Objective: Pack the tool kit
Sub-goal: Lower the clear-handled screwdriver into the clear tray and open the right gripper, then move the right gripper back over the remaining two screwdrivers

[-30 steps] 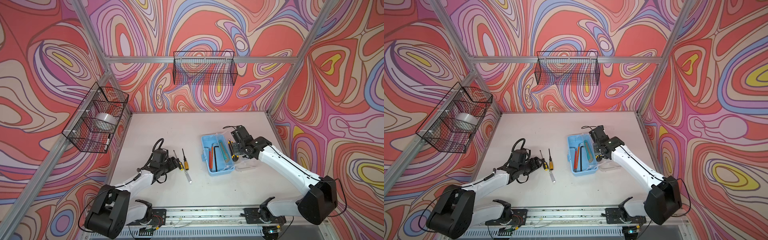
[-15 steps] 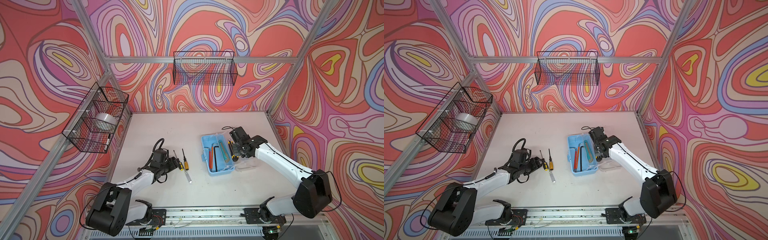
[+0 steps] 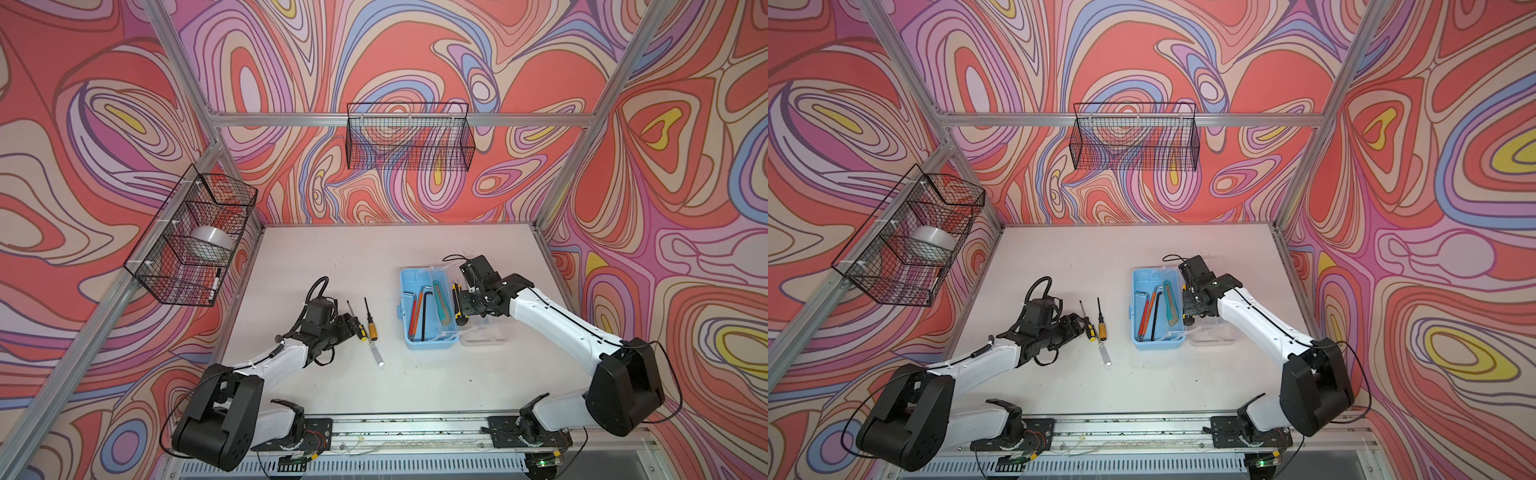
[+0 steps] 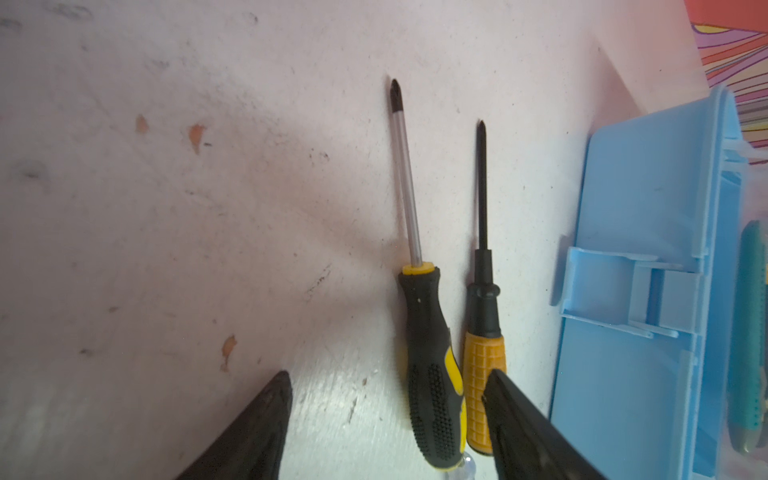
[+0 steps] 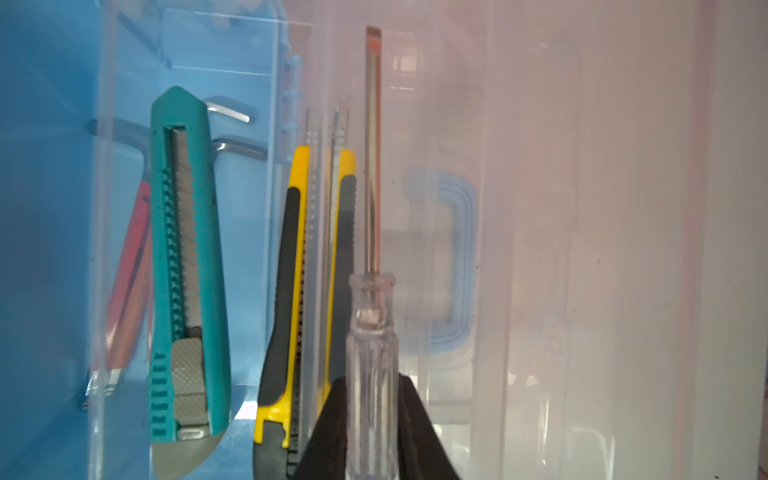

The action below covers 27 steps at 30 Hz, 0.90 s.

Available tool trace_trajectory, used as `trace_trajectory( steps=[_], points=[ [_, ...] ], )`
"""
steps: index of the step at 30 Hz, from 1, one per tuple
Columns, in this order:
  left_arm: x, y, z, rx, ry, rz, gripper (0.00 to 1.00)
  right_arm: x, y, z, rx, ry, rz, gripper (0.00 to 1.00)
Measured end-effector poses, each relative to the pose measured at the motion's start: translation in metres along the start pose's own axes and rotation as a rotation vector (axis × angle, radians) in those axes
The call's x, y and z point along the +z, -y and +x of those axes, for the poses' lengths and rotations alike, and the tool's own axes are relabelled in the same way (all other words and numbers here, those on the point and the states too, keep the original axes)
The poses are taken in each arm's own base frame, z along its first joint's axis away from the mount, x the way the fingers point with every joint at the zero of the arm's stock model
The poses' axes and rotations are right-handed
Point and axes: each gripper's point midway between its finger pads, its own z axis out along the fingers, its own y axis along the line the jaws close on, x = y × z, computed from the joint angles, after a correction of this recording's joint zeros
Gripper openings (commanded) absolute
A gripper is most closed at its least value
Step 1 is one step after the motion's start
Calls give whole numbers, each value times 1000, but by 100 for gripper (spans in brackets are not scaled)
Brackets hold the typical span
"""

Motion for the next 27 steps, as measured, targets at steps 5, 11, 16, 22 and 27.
trace_trajectory(
  steps=[5,11,16,22,27],
  points=[
    [-1,3,-3,2,6,5,74,1,1,-1,18,4,9,23],
    [-1,4,-4,9,6,4,75,-9,6,-8,28,9,36,39],
    [-4,5,-7,10,19,3,75,-35,3,-27,41,78,12,31],
    [-22,11,-19,10,99,29,75,-78,-48,-54,-1,207,-133,31],
    [-38,0,-24,-19,144,18,75,-69,-138,-55,-118,198,-266,32]
  ],
)
